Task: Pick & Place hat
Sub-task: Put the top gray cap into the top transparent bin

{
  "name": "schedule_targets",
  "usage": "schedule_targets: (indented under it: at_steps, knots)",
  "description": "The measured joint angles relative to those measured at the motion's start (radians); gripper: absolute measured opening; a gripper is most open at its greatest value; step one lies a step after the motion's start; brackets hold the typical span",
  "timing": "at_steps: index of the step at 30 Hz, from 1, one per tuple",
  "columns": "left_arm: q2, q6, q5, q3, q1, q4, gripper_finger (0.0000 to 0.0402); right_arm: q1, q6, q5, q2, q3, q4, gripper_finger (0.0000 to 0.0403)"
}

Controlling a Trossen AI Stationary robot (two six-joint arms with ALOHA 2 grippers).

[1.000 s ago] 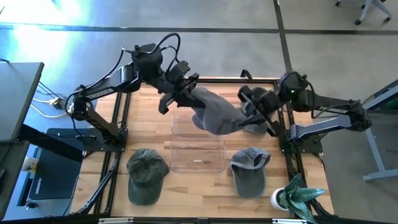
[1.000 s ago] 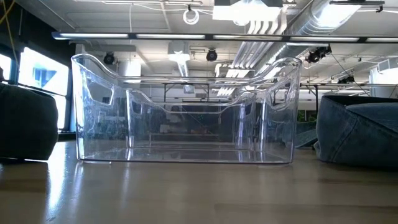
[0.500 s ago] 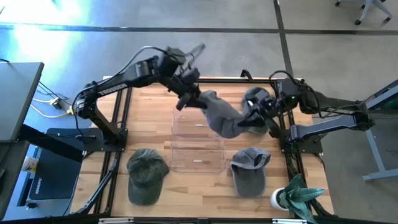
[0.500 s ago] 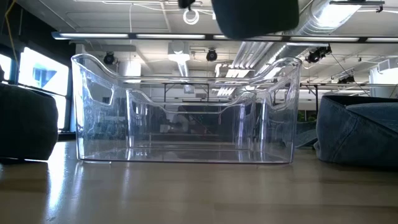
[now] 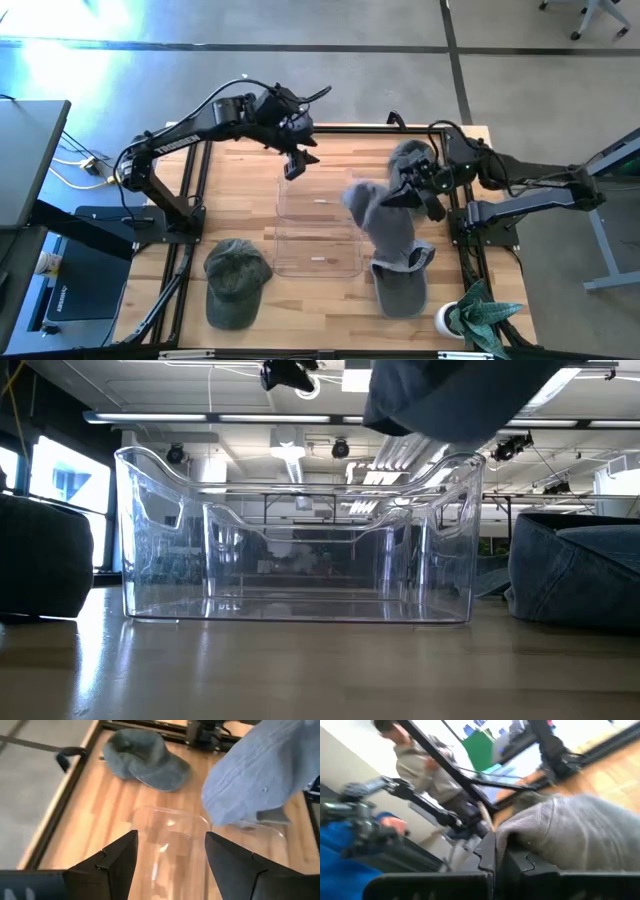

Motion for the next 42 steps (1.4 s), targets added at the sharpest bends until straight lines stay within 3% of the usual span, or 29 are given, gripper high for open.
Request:
schedule_targets:
  at_steps: [4, 6, 10, 16, 22, 29, 34, 40, 42]
  knots:
    - [-0.005, -0.015, 0.208, 0.0, -0.008, 0.053, 0.0225, 0.006, 0.014, 0.036, 0.001, -0.01, 0.056, 0.0003]
    - [-0.005, -0.033, 0.227, -0.003, -0.044, 0.103, 0.0225, 0.009, 0.012, 0.056, -0.005, -0.01, 0.069, 0.0004]
    - [-0.005, -0.068, 0.18, -0.044, -0.131, 0.287, 0.0225, 0.009, 0.01, 0.057, -0.007, -0.01, 0.094, 0.0002]
    - [-0.005, -0.175, -0.063, -0.114, -0.209, 0.486, 0.0225, 0.009, -0.003, 0.058, -0.008, -0.01, 0.135, 0.0004]
    - [0.01, -0.25, -0.083, -0.196, -0.243, 0.672, 0.0225, 0.009, -0.013, 0.057, -0.008, -0.01, 0.147, 0.0005]
    - [0.053, -0.282, 0.018, -0.201, -0.25, 0.679, 0.0219, 0.009, -0.027, 0.057, -0.008, -0.01, 0.145, 0.0005]
    - [0.084, -0.282, 0.076, -0.199, -0.256, 0.71, 0.0158, 0.009, -0.033, 0.054, -0.008, -0.009, 0.145, 0.0003]
    - [0.091, -0.235, 0.294, -0.184, -0.242, 0.691, 0.0025, 0.017, -0.026, 0.051, -0.038, -0.009, 0.103, 0.0005]
    - [0.087, -0.216, 0.379, -0.171, -0.239, 0.693, 0.0011, 0.027, -0.023, 0.047, -0.064, -0.009, 0.074, 0.0003]
